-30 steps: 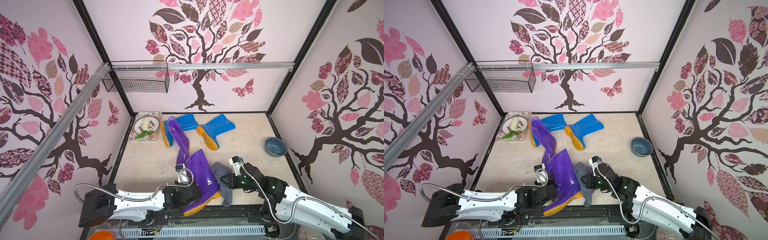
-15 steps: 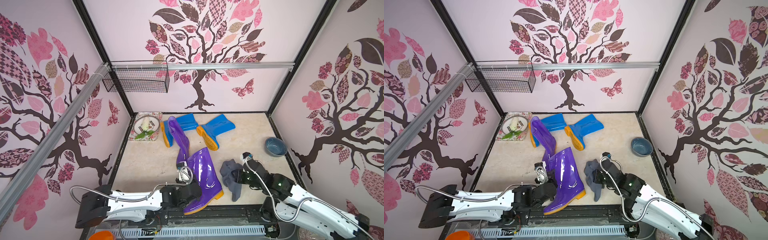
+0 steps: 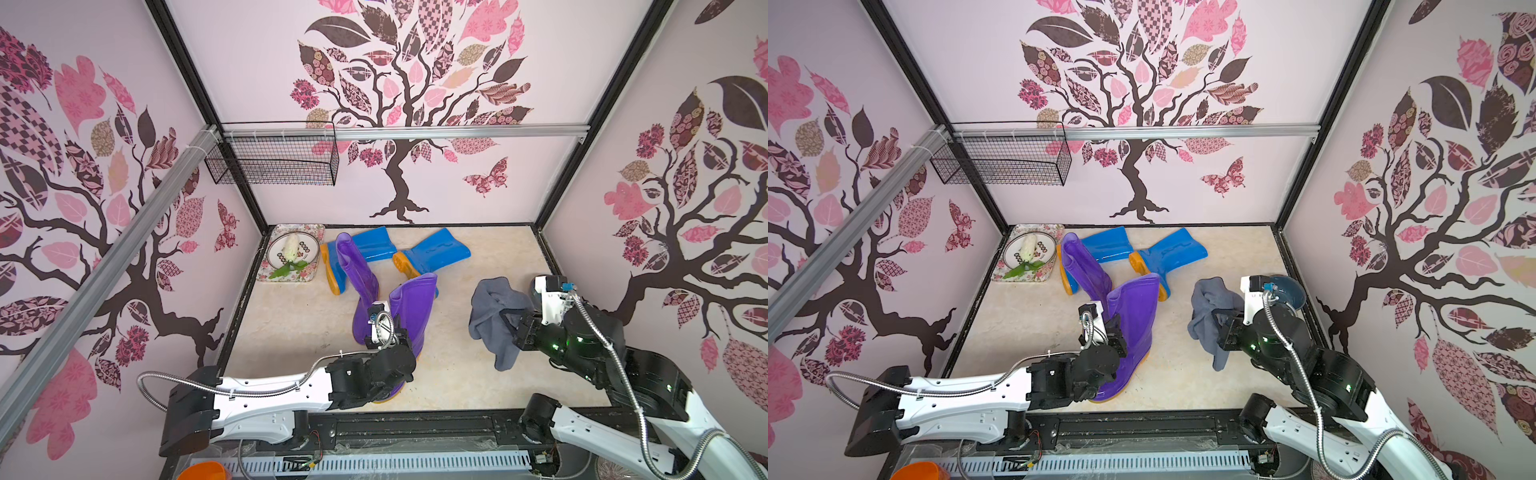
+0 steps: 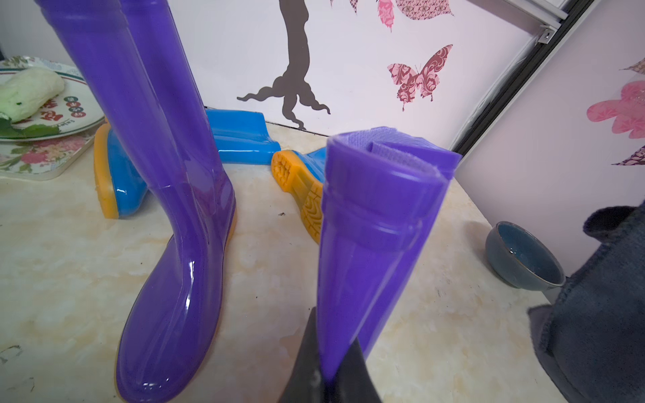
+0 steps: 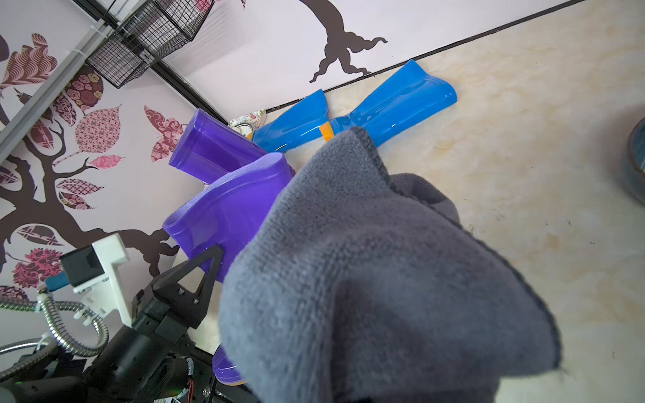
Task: Wipe the rubber boots with a cloth
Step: Pick up the rubber boot from the center of the board, then place the rubber boot at the center of the board.
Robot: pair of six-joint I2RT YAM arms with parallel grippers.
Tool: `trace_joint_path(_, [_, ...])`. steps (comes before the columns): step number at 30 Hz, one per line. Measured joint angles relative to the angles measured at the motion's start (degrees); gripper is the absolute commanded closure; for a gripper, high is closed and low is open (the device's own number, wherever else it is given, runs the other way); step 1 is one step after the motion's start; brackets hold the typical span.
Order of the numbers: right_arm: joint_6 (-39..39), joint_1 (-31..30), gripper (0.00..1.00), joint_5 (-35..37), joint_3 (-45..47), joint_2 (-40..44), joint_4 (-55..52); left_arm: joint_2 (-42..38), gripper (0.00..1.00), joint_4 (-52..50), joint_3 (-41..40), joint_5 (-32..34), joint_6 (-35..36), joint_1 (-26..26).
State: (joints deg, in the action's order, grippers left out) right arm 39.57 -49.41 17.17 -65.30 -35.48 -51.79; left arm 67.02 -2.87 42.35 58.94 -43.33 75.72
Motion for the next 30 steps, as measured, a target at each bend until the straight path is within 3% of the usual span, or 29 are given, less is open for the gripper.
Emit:
trace_joint_path(11, [-1.7,0.0,1.00,-0.9,-2.8,0.0,-1.7,4.5,1.00,4.7,5.9,-0.2,11.2,-6.4])
trace_joint_path(22, [-2.5,0.0,1.00,-1.5,-3.5,0.0,-1.7,11.0,1.00,10.6,9.2,-9.0,19.8,-19.2])
trace_joint_path(30, [-2.3,0.0,1.00,-3.6,0.3,-0.4,-0.2,17.8,1.00,14.5,12.3,-11.3,24.2,-21.7])
